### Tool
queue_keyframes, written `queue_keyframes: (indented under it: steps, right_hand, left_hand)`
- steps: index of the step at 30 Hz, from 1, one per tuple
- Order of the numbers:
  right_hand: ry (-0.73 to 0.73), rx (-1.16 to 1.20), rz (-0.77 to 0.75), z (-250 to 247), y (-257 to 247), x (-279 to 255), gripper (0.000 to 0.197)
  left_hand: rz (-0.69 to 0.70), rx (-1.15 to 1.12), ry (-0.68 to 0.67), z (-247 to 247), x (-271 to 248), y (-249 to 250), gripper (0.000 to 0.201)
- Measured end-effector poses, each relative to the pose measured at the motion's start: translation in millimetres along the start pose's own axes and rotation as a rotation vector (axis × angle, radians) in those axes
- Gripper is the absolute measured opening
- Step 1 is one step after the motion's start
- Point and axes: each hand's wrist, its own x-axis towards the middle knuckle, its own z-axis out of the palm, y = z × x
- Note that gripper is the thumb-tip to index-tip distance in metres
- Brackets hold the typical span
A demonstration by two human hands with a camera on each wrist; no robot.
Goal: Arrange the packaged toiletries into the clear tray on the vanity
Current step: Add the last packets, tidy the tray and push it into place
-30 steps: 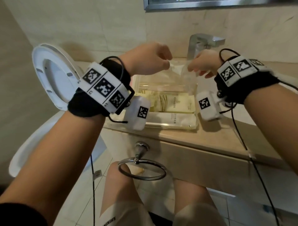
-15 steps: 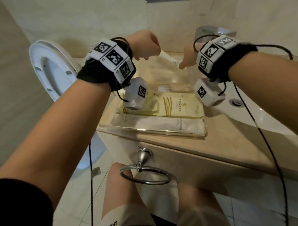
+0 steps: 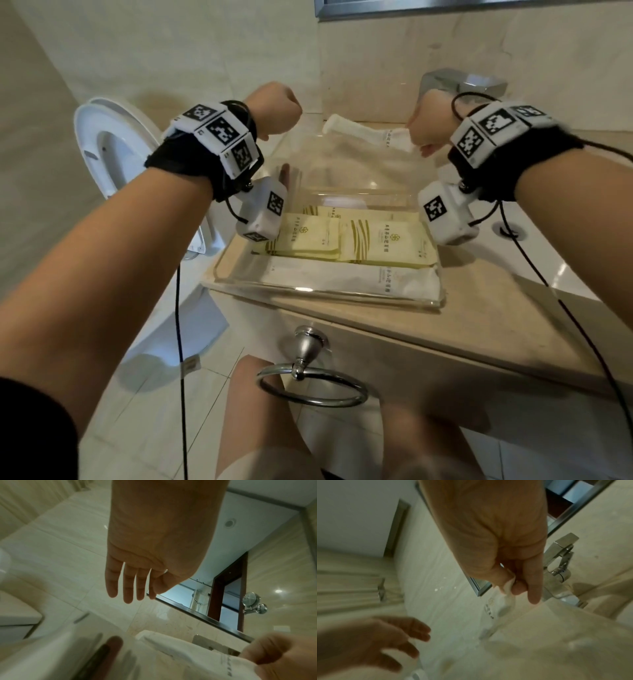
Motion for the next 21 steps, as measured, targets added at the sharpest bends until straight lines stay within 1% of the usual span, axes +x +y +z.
queue_keyframes:
  steps: [2, 5, 7, 8, 10, 11, 12, 13, 15, 17, 19, 21]
  right_hand:
    - [0.016, 0.108, 0.026, -3, 8, 0, 0.037]
    - [0.064, 0.32, 0.053, -5, 9, -11, 0.039]
    - [0.107, 0.421, 0.052, -3, 10, -17, 0.035]
    - [0.122, 0.491, 0.057, -2, 8, -20, 0.033]
    - [0.108, 0.647, 0.074, -2, 5, -26, 0.03]
    - [0.089, 0.697, 0.072, -2, 4, -28, 0.03]
    - [0.068, 0.72, 0.067, -1, 4, -31, 0.031]
    - [0.053, 0.722, 0.06, -1, 4, -32, 0.032]
    - [0.024, 0.708, 0.039, 1, 6, -33, 0.032]
    - [0.003, 0.68, 0.025, 3, 6, -33, 0.032]
    - [-0.015, 0.667, 0.023, 6, 6, -33, 0.032]
    - [-0.016, 0.663, 0.028, 7, 8, -33, 0.032]
  left_hand:
    - [-0.053, -0.122, 0.01, 1, 3, -5, 0.038]
    - [-0.151, -0.405, -0.017, 2, 2, -11, 0.037]
    - [-0.212, -0.61, -0.043, 4, 0, -14, 0.041]
    - [-0.234, -0.702, -0.032, 4, -1, -15, 0.044]
    - [-0.253, -0.916, 0.016, 4, 0, -18, 0.05]
    - [-0.255, -1.056, 0.015, 3, 0, -19, 0.052]
    - [-0.256, -1.19, -0.001, 1, 0, -20, 0.051]
    - [-0.255, -1.278, -0.025, 0, -1, -21, 0.045]
    - [-0.245, -1.308, -0.035, 0, -2, -22, 0.024]
    - [-0.218, -1.28, -0.013, 2, -3, -23, 0.013]
    - [-0.18, -1.182, -0.021, 5, -4, -26, 0.012]
    - [-0.142, -1.071, -0.066, 5, -8, -30, 0.016]
